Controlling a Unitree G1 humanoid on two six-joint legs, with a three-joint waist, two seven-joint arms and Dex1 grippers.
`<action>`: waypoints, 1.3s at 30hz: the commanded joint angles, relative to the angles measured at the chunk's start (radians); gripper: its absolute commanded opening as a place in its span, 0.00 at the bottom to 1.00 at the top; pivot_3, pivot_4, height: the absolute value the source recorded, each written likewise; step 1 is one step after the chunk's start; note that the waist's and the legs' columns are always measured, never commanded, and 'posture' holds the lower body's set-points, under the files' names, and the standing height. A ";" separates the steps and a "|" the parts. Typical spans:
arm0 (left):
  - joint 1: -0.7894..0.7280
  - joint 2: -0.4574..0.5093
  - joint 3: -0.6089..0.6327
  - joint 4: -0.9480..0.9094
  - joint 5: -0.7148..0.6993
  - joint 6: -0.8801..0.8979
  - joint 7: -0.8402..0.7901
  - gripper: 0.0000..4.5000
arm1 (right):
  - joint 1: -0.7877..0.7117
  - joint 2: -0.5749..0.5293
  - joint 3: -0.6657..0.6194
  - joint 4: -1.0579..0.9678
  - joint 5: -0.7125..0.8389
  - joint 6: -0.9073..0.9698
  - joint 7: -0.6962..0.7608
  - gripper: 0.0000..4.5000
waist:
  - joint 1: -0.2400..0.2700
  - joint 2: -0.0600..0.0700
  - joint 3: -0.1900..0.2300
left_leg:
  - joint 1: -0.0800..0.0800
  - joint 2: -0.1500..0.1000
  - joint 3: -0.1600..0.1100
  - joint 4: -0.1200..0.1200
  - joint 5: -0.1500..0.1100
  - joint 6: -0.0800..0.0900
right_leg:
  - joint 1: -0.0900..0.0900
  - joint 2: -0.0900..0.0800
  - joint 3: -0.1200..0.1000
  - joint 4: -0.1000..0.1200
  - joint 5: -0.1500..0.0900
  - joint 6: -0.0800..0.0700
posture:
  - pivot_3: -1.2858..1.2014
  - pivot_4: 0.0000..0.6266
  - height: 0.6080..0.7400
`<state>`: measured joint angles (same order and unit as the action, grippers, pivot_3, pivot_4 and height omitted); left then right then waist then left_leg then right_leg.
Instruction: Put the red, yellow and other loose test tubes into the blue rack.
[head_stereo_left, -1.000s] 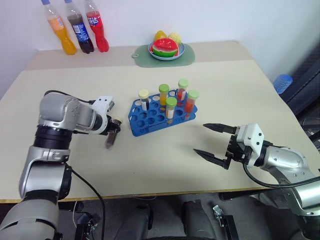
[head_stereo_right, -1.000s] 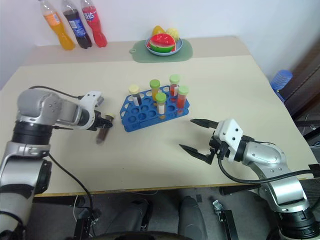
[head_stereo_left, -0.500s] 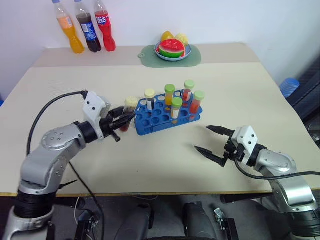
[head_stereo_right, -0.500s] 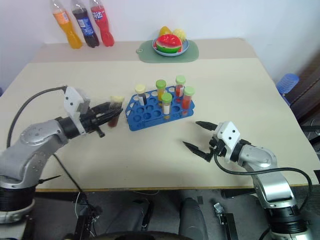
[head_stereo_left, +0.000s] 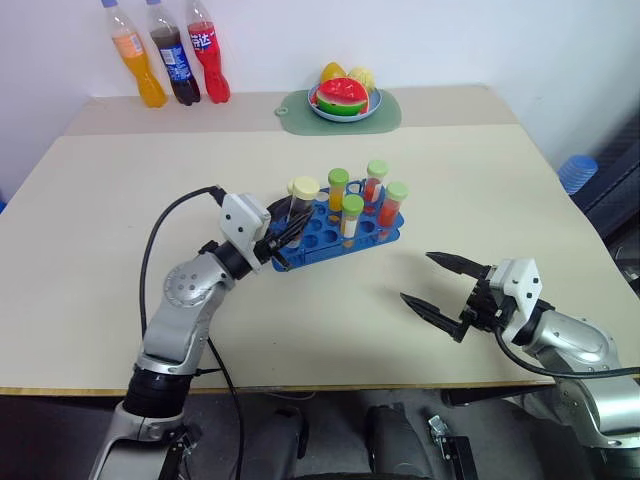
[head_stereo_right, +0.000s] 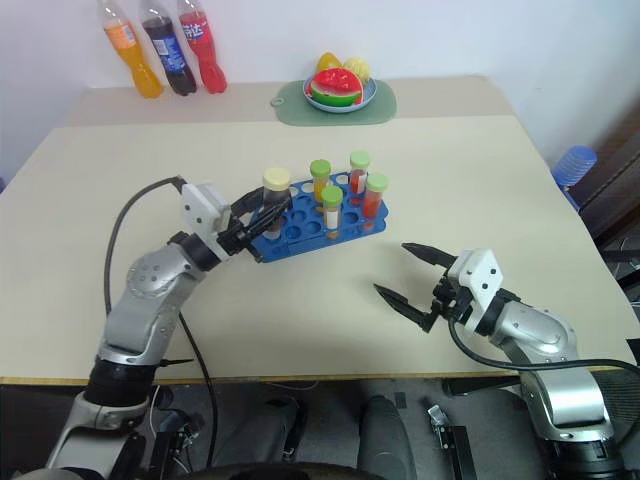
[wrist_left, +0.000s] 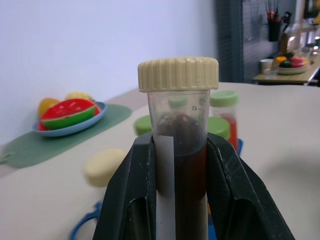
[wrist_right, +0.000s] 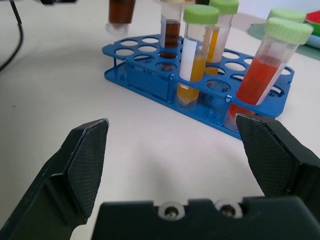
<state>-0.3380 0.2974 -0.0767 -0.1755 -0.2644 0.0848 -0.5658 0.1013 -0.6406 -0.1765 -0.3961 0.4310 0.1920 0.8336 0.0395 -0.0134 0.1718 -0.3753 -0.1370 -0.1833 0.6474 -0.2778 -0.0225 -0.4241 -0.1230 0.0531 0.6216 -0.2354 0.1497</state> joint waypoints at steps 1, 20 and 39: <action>-0.023 -0.043 -0.023 0.068 0.028 -0.103 -0.009 0.17 | 0.033 -0.011 -0.046 -0.069 0.023 0.005 -0.012 1.00 | 0.001 0.000 0.000 | 0.000 0.000 0.000 0.000 0.000 0.000 | 0.000 0.000 0.000 0.000 0.000 0.000 | 0.52 0.24 1.00; -0.092 -0.148 -0.056 0.431 0.124 -0.311 0.001 0.17 | 0.060 -0.014 -0.081 -0.118 0.026 0.038 -0.047 1.00 | 0.001 0.001 -0.002 | 0.002 0.001 0.000 0.001 0.000 0.001 | 0.004 0.001 0.000 -0.003 0.001 0.002 | 0.52 0.24 1.00; -0.025 -0.091 0.013 0.202 -0.057 -0.094 -0.105 0.95 | 0.048 0.005 -0.060 -0.090 0.009 0.014 -0.064 1.00 | -0.003 0.001 -0.002 | 0.001 0.001 0.000 0.001 0.000 0.001 | 0.003 0.002 0.000 -0.003 0.002 0.002 | 0.52 0.24 1.00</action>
<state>-0.3763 0.1894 -0.0942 0.0889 -0.3012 -0.0214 -0.6707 0.1525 -0.6443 -0.2300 -0.4683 0.4360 0.2293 0.7731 0.0365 -0.0125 0.1696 -0.3738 -0.1353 -0.1837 0.6484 -0.2783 -0.0214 -0.4208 -0.1210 0.0530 0.6189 -0.2336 0.1518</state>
